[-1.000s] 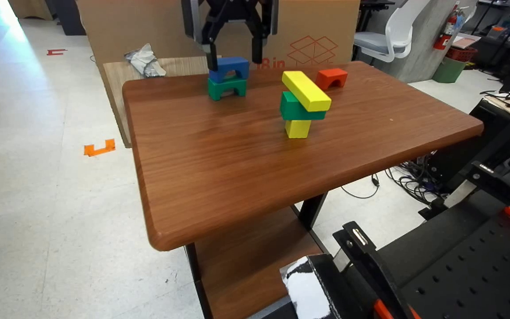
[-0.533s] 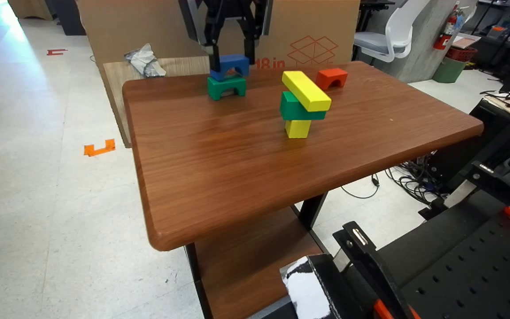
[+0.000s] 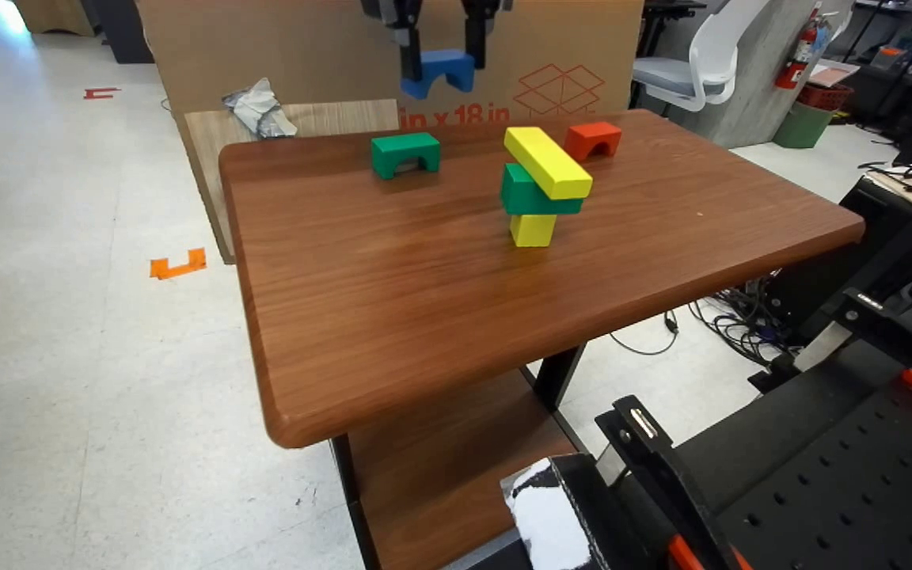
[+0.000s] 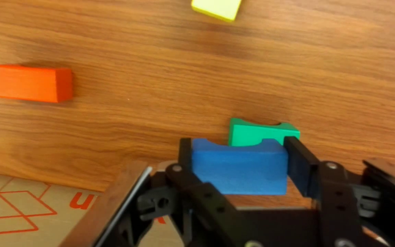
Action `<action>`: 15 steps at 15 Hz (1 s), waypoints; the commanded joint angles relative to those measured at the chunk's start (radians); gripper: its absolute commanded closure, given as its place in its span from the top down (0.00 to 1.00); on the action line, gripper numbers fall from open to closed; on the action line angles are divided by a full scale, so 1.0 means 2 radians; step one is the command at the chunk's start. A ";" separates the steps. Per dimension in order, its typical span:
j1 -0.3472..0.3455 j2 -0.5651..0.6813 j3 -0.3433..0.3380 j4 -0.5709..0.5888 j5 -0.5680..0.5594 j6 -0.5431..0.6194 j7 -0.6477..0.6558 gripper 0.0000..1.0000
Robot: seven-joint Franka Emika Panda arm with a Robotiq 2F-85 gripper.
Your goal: Put the blue block on top of the orange block
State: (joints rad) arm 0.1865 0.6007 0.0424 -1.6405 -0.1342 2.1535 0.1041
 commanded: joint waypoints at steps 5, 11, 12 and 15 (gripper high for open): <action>-0.043 -0.090 -0.022 -0.109 -0.010 0.008 -0.033 0.42; -0.095 -0.082 -0.029 -0.124 0.010 0.042 -0.076 0.42; -0.103 -0.080 -0.030 -0.125 0.013 0.050 -0.082 0.42; -0.121 -0.072 -0.030 -0.122 0.022 0.064 -0.096 0.42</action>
State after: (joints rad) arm -0.0292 0.4549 -0.0172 -1.8739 -0.1236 2.2414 -0.0468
